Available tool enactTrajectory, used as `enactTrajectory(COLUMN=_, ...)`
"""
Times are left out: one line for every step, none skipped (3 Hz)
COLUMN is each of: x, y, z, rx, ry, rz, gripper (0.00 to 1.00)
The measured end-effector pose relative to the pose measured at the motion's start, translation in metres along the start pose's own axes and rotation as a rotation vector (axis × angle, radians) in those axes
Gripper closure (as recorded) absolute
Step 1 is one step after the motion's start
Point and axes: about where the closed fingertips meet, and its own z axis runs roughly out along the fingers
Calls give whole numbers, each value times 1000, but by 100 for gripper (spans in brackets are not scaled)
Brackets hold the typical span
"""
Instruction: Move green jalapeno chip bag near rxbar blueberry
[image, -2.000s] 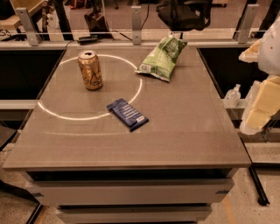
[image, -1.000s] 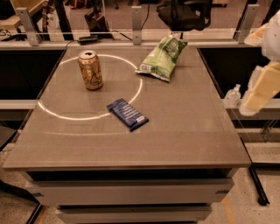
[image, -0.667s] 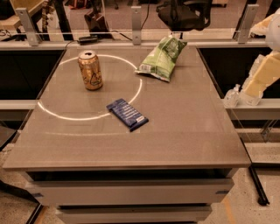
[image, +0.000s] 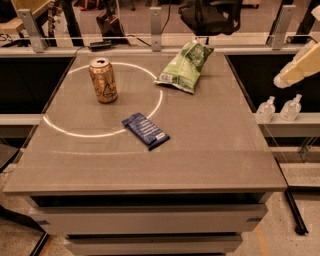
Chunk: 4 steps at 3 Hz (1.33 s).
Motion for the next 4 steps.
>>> enactTrajectory(x=-5, y=-13, z=17, rx=58, ry=-125, rz=179, gripper=0)
enactTrajectory(x=-13, y=-23, z=59, rx=43, ry=-135, rz=314, gripper=0)
enactTrajectory(x=-16, y=-21, z=59, rx=40, ry=-138, rz=310, gripper=0)
enactTrajectory(x=-18, y=-17, z=80, rx=31, ry=-173, rz=316, gripper=0)
